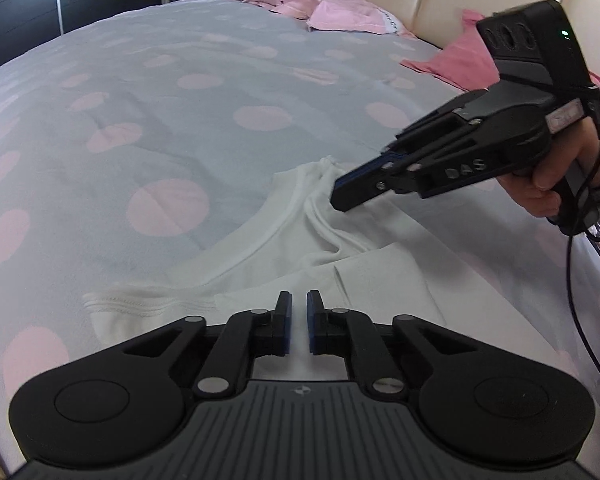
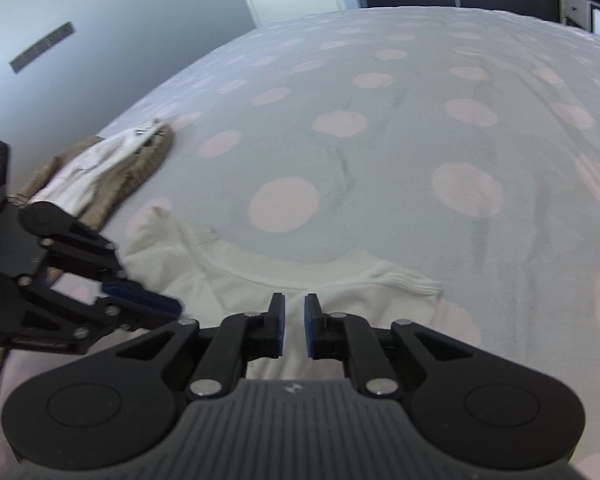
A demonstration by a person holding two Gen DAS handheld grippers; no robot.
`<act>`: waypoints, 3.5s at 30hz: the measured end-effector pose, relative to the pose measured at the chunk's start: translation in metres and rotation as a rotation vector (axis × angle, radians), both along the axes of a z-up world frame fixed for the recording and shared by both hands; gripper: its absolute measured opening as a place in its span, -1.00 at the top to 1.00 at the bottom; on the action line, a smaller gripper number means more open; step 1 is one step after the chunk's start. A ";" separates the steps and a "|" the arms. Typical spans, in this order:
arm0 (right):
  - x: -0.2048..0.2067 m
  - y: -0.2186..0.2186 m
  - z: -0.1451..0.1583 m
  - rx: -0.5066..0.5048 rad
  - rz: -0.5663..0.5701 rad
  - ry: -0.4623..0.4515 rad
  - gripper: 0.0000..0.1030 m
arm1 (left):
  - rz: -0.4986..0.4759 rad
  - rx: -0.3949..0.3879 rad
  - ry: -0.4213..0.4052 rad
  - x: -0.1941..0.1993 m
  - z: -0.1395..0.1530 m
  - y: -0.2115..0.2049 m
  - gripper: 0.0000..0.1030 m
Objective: Fold clothes
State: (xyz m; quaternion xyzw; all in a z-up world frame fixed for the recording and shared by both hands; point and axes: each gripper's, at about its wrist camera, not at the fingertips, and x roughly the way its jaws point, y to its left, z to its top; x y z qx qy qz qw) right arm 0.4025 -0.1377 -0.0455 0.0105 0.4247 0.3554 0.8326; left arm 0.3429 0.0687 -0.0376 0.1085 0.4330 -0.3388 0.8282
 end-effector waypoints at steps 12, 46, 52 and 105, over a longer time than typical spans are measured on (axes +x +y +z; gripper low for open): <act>-0.053 0.016 0.014 0.038 0.190 0.061 0.38 | -0.183 -0.057 0.089 -0.040 0.012 0.001 0.89; -0.070 0.021 0.002 -0.092 0.026 0.232 0.93 | -0.362 -0.007 0.132 -0.106 0.004 -0.075 0.67; -0.081 -0.010 0.003 -0.142 -0.023 0.299 0.95 | -0.312 0.010 0.101 -0.103 0.016 -0.053 0.62; -0.009 -0.043 -0.003 -0.194 -0.318 0.041 0.48 | 0.413 0.113 -0.032 0.027 0.004 0.084 0.19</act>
